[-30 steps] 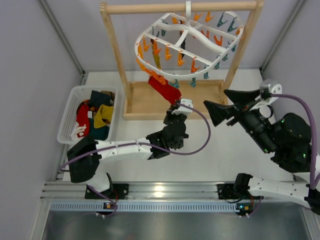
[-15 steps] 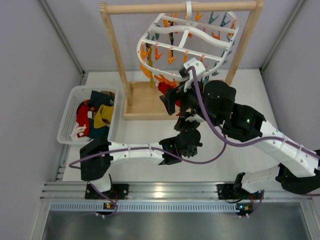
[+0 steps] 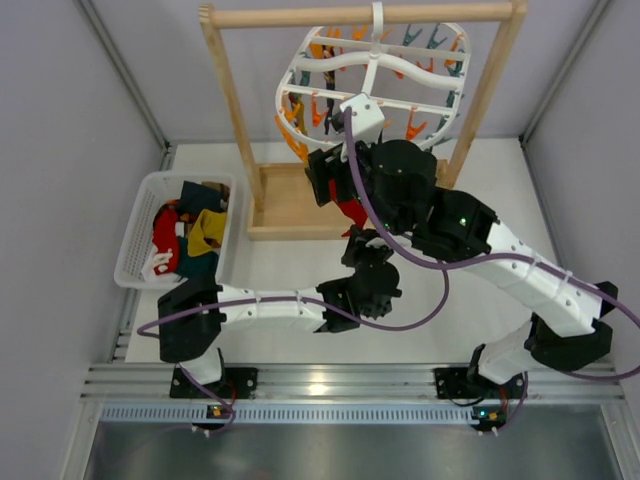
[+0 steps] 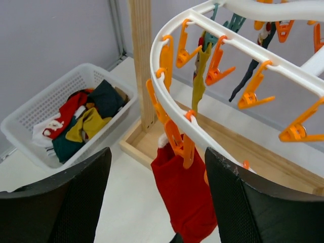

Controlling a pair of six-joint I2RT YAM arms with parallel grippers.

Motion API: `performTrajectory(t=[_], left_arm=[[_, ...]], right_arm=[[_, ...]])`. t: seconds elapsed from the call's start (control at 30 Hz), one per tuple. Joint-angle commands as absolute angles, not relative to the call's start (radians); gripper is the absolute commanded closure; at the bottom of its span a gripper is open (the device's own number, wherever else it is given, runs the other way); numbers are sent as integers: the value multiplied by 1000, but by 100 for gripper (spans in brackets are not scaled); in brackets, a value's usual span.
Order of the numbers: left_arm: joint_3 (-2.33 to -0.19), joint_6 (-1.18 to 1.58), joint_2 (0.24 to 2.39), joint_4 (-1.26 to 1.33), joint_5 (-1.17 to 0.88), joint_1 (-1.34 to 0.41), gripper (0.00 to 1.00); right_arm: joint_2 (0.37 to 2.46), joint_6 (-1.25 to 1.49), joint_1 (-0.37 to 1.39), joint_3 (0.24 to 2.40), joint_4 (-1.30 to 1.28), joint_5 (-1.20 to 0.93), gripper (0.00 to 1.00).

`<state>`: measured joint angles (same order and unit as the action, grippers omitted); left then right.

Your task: Remove the socks clipped to the hanger

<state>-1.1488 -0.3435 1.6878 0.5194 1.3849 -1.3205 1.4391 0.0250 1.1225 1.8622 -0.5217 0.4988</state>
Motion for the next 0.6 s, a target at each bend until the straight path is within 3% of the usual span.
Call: performTrajectory(t=[0.0,0.27,0.57], left_arm=[[-1150,-360,1640,564,1413,-1335,100],[-1163,-379,1649,565,1417,-1364,100],[-1164,-403,1643,564,1422,-1368,100]], right_arm=[[1509,9,1134,1959,-578,598,30],[1586,11,1140,1989,-574,753,39],[1582,20,1193,1957,-543,765,40]])
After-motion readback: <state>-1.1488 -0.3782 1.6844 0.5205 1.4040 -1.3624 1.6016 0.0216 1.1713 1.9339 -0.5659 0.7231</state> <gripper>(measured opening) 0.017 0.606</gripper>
